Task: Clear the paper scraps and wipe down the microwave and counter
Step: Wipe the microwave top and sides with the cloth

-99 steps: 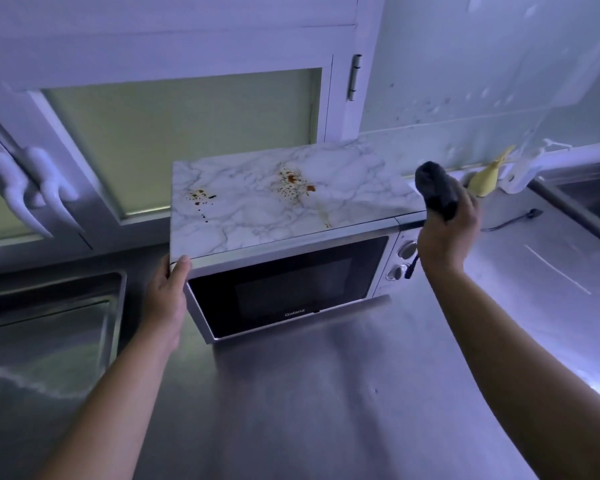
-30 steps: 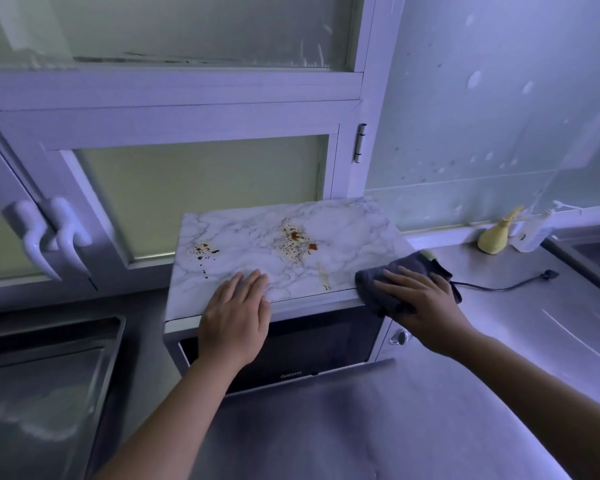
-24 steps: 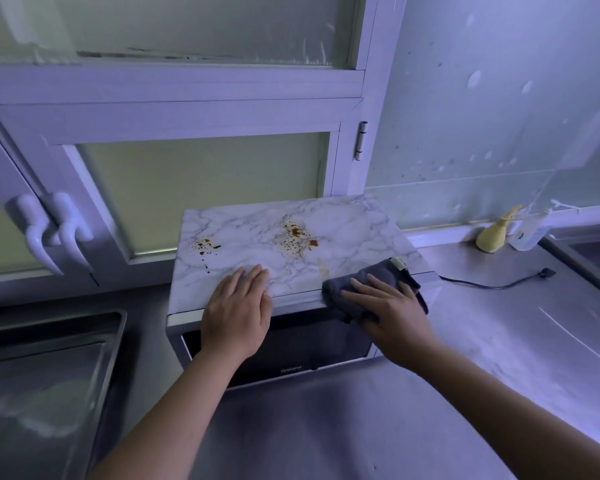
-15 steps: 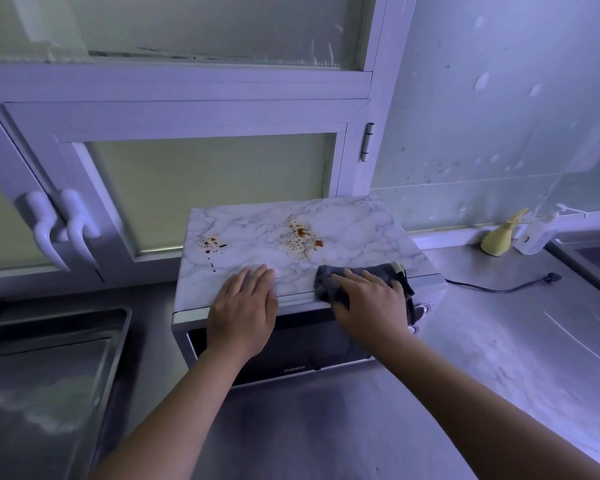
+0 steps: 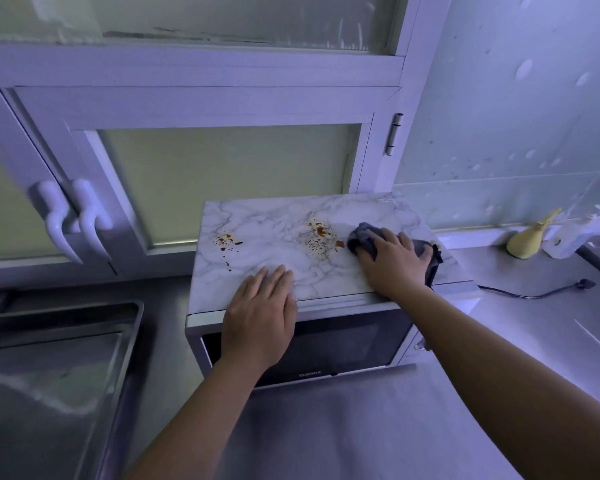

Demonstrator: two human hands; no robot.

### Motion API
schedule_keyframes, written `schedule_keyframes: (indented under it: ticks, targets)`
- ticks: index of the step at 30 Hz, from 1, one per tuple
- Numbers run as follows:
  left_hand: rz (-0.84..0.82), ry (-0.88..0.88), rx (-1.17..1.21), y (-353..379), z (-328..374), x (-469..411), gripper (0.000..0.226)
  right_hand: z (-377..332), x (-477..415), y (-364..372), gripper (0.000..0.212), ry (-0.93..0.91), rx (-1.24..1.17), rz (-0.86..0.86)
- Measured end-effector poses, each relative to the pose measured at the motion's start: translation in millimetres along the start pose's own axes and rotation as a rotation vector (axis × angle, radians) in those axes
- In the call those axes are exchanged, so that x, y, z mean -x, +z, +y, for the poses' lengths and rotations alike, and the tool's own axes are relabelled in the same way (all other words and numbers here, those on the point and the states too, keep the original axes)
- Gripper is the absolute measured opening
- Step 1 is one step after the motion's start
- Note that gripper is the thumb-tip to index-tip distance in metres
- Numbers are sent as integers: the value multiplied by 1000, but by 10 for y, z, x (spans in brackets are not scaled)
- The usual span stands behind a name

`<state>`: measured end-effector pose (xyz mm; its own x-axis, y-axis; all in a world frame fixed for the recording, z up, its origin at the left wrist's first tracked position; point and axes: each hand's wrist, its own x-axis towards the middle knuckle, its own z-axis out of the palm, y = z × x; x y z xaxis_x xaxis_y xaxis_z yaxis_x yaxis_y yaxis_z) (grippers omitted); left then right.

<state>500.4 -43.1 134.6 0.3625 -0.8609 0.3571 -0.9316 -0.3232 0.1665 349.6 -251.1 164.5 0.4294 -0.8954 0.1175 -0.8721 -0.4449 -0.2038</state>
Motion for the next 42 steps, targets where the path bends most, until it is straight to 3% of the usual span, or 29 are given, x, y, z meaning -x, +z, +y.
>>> schedule_keyframes:
  ticks: [11,19,22,28,35,42]
  targets:
    - [113,25,-27,93,16,29,50,54,-1247,110,60,-6,-7,-147]
    - [207,45,-45,196,-18,-78,48,-354,-1819,123,56,-175,-100,-215]
    - [193,39,-49,223,-45,-78,48,-668,-1727,185,50,-257,-262,-293]
    - [181,30,-54,220,-71,-88,48,-709,-1340,18,15,-125,-772,-558]
    - [137,14,-35,198,-68,-92,48,-570,-766,-185,37,-92,-830,-565]
    - [30,-3,-37,143,-63,-63,52,-300,-197,-278,30,-32,-978,-578]
